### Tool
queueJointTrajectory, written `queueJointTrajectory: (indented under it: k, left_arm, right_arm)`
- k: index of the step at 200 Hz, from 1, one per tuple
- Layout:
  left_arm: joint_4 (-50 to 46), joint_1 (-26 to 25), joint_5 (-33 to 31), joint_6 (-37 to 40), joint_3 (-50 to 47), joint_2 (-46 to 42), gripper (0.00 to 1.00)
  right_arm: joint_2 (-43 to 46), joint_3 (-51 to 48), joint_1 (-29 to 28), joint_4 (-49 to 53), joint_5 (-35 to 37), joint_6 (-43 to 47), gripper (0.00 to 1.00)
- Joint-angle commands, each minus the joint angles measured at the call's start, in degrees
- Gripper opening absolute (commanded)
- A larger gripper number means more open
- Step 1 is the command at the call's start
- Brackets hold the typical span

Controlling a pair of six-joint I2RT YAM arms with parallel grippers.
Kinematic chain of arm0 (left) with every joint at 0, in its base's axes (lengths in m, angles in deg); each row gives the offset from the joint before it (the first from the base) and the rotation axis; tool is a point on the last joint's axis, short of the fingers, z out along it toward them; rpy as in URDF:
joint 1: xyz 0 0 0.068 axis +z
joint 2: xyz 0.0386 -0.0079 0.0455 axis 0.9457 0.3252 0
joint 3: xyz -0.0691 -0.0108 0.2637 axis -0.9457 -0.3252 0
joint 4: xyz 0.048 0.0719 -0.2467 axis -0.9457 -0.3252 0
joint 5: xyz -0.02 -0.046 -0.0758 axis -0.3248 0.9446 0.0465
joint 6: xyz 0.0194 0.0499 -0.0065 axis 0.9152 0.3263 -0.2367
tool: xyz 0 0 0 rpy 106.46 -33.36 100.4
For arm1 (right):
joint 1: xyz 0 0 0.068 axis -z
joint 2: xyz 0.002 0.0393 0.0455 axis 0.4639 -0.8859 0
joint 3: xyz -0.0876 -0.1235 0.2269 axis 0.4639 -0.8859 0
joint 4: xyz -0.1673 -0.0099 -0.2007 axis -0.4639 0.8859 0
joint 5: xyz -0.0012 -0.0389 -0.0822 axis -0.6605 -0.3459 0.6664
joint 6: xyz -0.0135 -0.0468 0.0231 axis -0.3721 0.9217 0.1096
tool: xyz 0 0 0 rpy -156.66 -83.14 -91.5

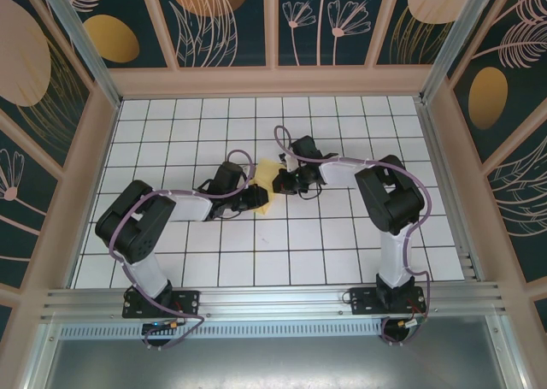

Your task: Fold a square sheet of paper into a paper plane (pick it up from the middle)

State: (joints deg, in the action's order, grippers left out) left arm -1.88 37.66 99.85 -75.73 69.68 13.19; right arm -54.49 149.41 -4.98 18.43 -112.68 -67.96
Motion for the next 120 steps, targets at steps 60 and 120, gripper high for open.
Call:
queueJointTrajectory:
  k: [60, 120]
  left_arm:
    - [-1.1, 0.2, -0.7, 0.0, 0.0, 1.0, 0.18]
    - [-1.6, 0.2, -1.2, 0.1, -0.1, 1.0, 0.18]
  right_arm:
    - [-2.5, 3.2, -0.2, 1.5, 1.0, 1.8, 0.10]
    - [-2.7, 3.6, -0.2, 0.9, 0.5, 1.6, 0.10]
